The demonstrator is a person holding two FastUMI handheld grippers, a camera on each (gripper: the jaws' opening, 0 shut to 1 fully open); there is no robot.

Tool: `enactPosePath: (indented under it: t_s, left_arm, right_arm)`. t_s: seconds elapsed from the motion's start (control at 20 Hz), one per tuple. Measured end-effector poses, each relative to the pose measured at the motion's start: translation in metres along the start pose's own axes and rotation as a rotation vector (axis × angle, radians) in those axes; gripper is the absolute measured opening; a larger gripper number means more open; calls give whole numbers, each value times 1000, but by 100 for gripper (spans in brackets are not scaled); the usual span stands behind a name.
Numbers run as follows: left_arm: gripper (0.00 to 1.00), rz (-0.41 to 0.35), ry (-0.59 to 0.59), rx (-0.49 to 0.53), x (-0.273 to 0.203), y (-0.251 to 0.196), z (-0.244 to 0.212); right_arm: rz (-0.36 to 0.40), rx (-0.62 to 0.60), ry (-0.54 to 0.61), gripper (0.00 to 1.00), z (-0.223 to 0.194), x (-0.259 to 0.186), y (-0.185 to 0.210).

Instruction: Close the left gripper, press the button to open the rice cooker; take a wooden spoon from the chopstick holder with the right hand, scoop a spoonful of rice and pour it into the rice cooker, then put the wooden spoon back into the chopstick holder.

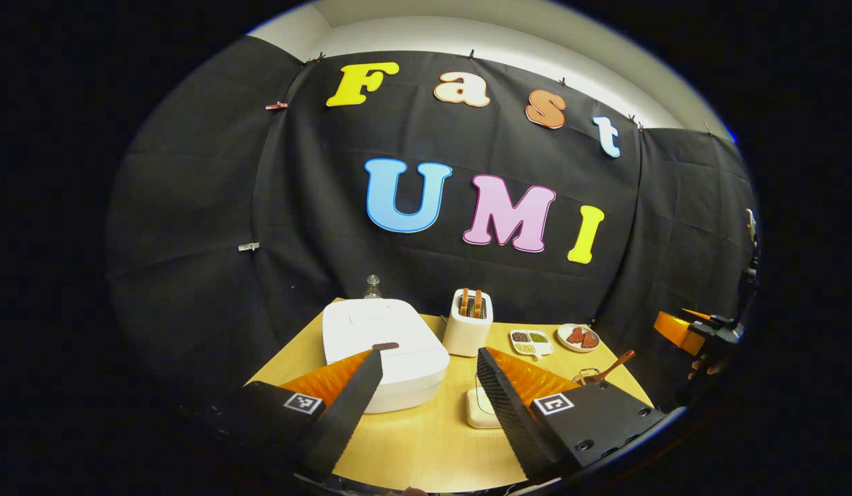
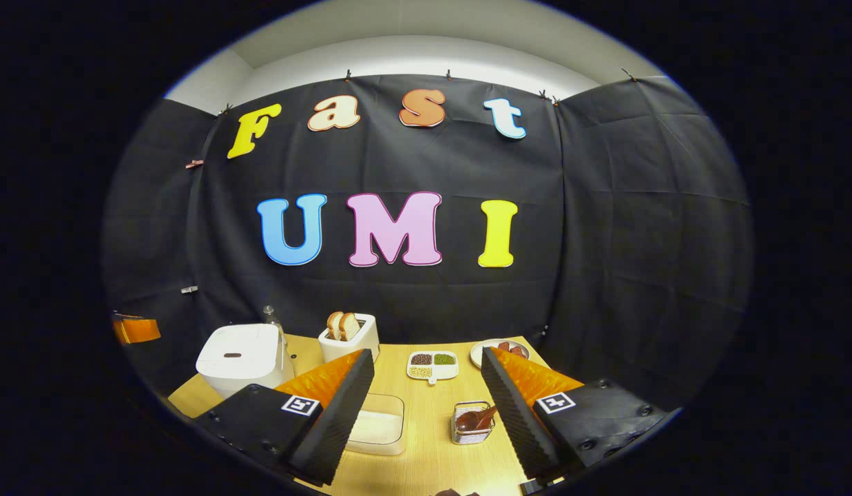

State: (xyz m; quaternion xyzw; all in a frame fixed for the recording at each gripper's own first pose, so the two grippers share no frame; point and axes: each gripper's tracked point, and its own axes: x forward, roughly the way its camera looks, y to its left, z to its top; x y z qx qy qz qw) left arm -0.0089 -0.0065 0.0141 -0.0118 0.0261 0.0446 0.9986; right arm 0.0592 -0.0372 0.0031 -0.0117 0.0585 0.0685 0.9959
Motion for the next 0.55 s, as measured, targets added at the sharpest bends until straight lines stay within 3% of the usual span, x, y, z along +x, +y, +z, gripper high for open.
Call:
enactPosePath:
  t_s: [0.4,0.55]
  left_arm:
    - [96,21,-4,36,-6,22,1]
    - [96,26,-12,104,-3,22,6]
  right_arm:
    - [-19,29,-13,98,6,-4,8]
    - [-5,33,1,98,-1,-5,15]
